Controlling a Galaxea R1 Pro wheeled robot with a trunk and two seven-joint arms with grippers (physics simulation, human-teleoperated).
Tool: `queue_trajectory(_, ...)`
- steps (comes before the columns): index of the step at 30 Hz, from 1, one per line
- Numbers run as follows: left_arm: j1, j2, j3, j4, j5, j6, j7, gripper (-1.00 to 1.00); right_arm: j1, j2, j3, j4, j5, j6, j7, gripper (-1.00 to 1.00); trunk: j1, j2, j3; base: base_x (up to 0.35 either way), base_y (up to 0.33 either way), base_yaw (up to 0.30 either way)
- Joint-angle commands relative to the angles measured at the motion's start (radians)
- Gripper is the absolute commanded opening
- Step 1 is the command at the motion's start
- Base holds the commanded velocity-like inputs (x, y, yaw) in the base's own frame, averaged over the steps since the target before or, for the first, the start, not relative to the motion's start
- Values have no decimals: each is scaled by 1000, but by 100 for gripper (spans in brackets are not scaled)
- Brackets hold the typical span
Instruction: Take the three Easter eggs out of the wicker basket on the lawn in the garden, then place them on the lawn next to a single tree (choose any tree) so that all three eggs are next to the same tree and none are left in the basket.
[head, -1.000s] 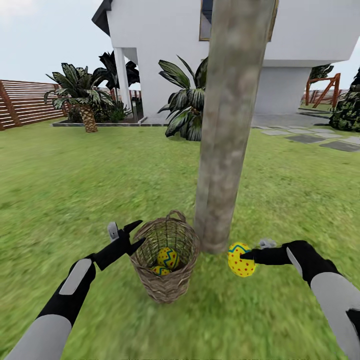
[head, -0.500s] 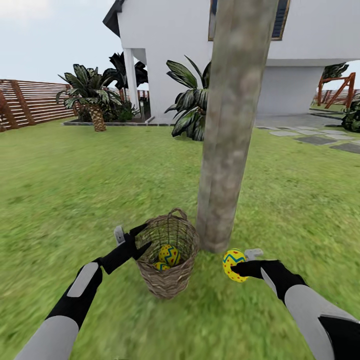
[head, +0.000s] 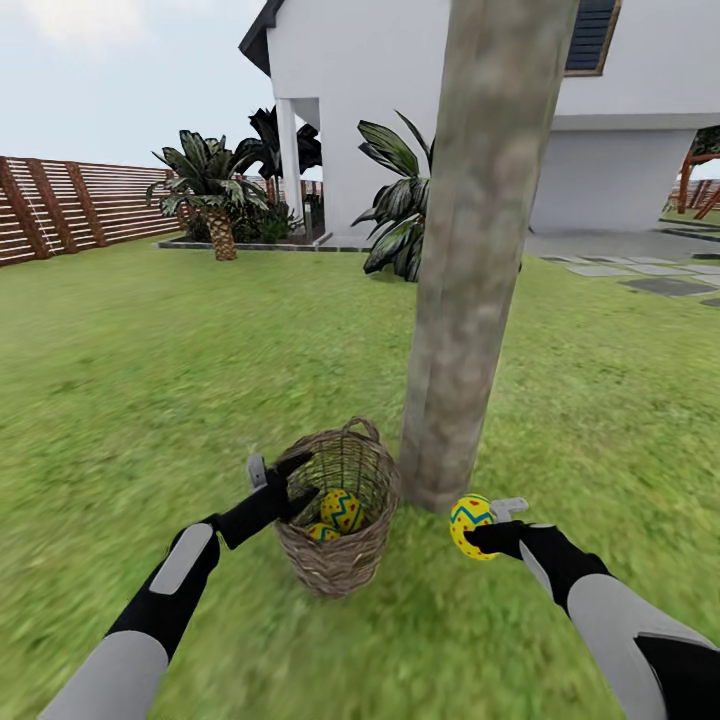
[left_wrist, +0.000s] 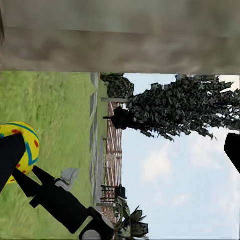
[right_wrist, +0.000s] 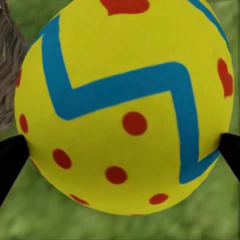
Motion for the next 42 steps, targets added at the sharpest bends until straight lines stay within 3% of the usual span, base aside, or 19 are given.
queue_trajectory(1,-1,-6,-5,0,1,6,-2,100,0,1,-9,-2,10,5,5,-100,0,0,-1,1,-3,0)
queue_trajectory(3,-1,-23,-12,-2,0,6,-2,100,0,12,-9,-1,11,2,-1,-100,0,0,-1,78,-71,0)
queue_trajectory(5,-1,-41,-26,-3,-1,6,-2,100,8,45,-9,22,19,-32,-71,-100,0,0,-1,196,-178,0)
queue_trajectory(7,-1,-49,-44,-3,-1,6,-2,100,13,77,-9,73,63,-118,-186,-100,0,0,-1,77,-67,0)
queue_trajectory(9,-1,-56,-62,-3,-1,6,-2,100,15,86,-9,102,90,-154,-213,-100,0,0,-1,14,-12,0)
queue_trajectory(15,-1,-89,-141,-4,2,6,-3,100,16,89,-9,113,98,-165,-220,-100,0,-1,-5,1,-1,0)
queue_trajectory(20,-1,-121,-169,-4,1,5,-3,100,18,89,-9,114,98,-165,-221,-100,2,-2,-24,0,0,0)
queue_trajectory(22,-1,-123,-226,-7,3,3,-3,100,19,89,-9,114,99,-176,-221,-100,3,-2,-32,0,0,0)
queue_trajectory(25,-1,-131,-277,-15,4,-15,-3,100,28,89,-9,123,101,-192,-221,-100,5,-3,-43,0,0,0)
queue_trajectory(33,-1,-139,-322,-17,6,-19,-3,100,29,88,-4,112,102,-232,-223,-100,8,-5,-74,0,0,0)
queue_trajectory(39,-1,-152,-340,-43,8,-19,-3,100,25,83,22,77,115,-301,-294,-100,11,-6,-98,0,0,0)
queue_trajectory(42,-1,-152,-385,-77,10,-20,-3,100,25,81,22,78,115,-314,-309,-100,12,-7,-109,0,0,0)
